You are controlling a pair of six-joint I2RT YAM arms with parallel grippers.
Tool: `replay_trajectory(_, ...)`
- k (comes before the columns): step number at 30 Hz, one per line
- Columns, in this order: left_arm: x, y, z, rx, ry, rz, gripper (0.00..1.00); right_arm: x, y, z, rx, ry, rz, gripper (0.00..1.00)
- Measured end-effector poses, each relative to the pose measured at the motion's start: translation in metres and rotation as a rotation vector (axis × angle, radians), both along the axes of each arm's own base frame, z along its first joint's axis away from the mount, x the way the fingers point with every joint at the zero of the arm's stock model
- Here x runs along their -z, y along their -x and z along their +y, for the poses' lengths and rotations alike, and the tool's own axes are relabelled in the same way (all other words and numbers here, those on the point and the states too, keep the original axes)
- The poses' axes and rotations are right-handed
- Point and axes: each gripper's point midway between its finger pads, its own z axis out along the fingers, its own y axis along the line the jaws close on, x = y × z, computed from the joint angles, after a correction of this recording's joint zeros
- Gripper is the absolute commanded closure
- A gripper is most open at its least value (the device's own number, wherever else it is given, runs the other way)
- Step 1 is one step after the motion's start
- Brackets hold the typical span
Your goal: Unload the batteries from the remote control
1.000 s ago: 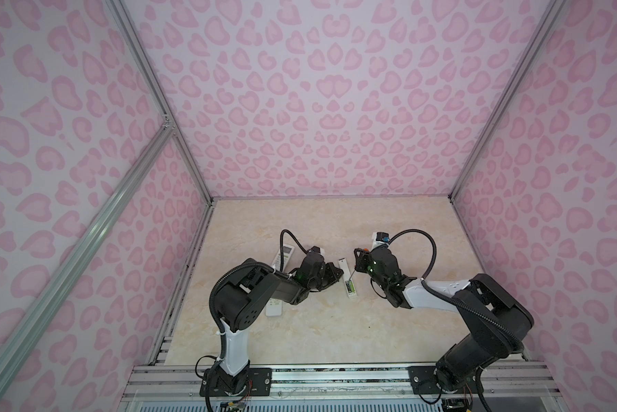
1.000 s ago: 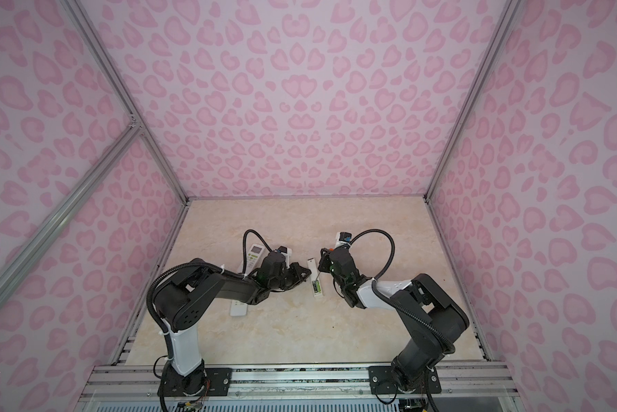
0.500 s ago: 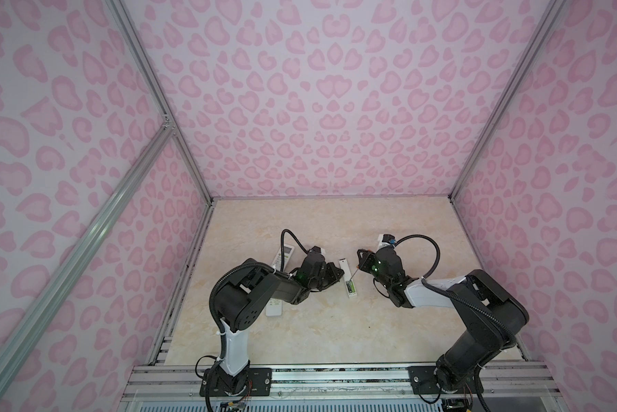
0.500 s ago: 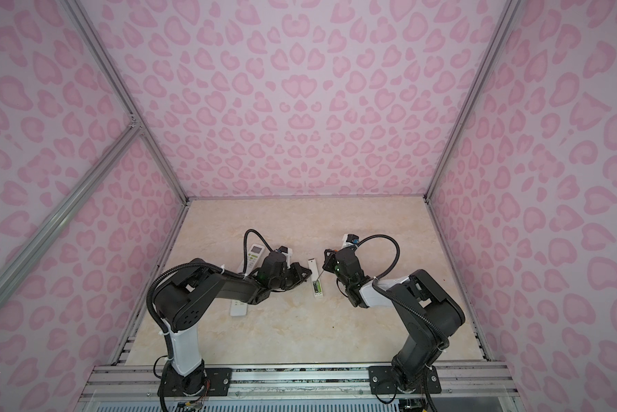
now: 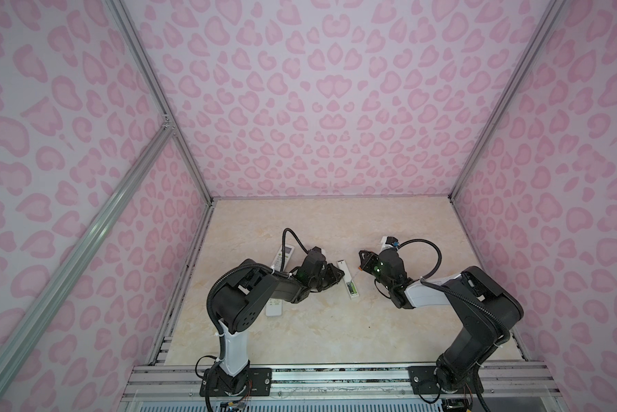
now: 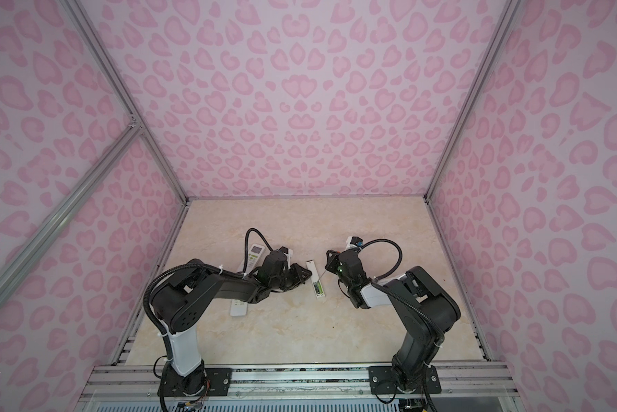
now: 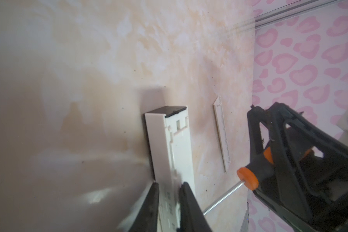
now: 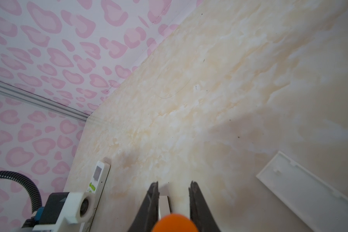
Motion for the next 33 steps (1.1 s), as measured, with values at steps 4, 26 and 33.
replay_trajectory(4, 0.0, -0.001, -0.002, 0.003, 0.007, -0.004, 0.79, 0.001, 0.0, -0.002, 0.0, -0.018, 0.004, 1.0)
replay_trajectory(26, -0.001, -0.002, -0.004, 0.005, 0.008, -0.007, 0.8, -0.002, 0.0, -0.006, 0.003, -0.053, 0.004, 1.0)
replay_trajectory(33, -0.001, -0.002, -0.003, 0.001, -0.005, -0.004, 0.76, -0.012, 0.001, -0.005, -0.011, -0.027, -0.017, 1.0)
